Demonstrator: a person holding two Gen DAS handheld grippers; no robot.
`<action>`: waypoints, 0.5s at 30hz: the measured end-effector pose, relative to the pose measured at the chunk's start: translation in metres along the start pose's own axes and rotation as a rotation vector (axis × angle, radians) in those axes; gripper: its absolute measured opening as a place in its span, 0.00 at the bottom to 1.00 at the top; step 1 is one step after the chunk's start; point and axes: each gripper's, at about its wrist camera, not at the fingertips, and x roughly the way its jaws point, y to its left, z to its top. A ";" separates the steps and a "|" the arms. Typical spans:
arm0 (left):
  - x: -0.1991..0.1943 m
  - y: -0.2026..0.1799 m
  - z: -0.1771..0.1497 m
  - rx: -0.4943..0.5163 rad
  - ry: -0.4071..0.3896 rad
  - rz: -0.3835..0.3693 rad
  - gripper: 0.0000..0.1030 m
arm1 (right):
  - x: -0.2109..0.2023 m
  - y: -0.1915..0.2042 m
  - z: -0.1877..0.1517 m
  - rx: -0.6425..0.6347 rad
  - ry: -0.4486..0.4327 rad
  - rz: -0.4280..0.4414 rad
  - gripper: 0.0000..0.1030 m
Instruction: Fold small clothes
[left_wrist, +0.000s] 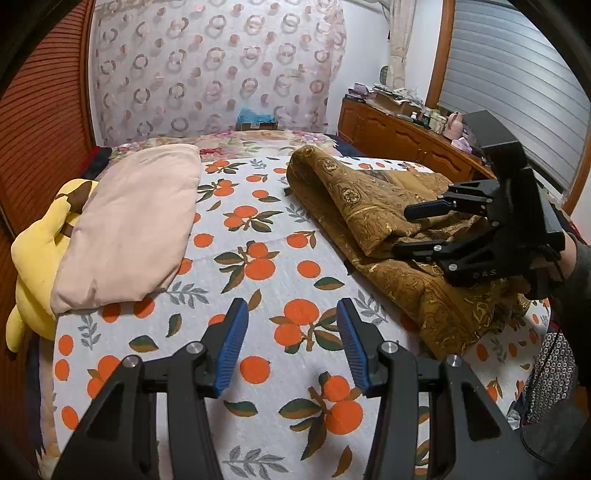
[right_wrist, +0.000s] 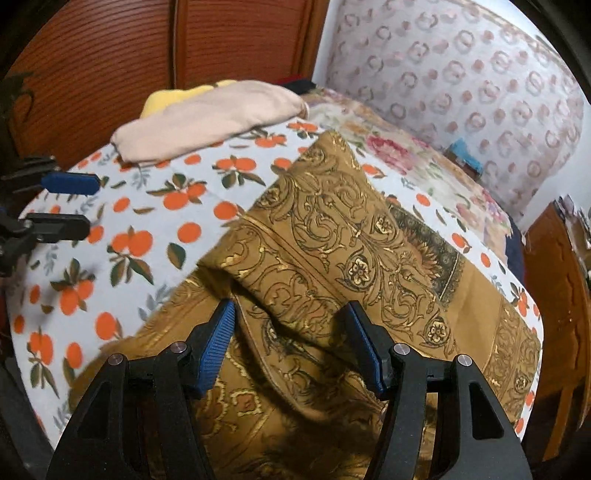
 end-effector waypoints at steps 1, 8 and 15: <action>0.001 0.000 0.000 -0.002 0.001 -0.002 0.47 | 0.001 -0.001 -0.001 -0.005 0.005 -0.005 0.60; 0.002 -0.005 -0.002 0.004 0.007 -0.010 0.47 | -0.009 -0.029 -0.007 0.047 -0.045 0.042 0.06; 0.003 -0.014 0.000 0.016 0.005 -0.025 0.47 | -0.048 -0.084 -0.002 0.197 -0.185 -0.044 0.04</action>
